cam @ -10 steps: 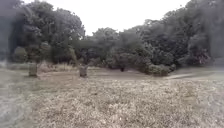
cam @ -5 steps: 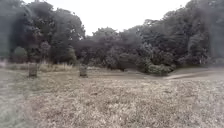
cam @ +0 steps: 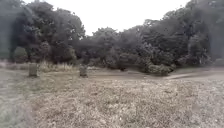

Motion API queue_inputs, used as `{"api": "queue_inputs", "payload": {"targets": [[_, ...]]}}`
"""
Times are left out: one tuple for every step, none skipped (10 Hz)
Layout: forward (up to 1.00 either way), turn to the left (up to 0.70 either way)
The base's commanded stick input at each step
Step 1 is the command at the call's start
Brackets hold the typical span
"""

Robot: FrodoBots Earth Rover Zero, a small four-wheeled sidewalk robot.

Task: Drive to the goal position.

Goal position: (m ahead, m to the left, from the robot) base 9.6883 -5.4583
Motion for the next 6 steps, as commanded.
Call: {"api": "queue_inputs", "payload": {"targets": [[0.45,0.0],[0.45,0.0],[0.45,0.0],[0.45,0.0],[0.42,0.0],[0.24,0.0]]}}
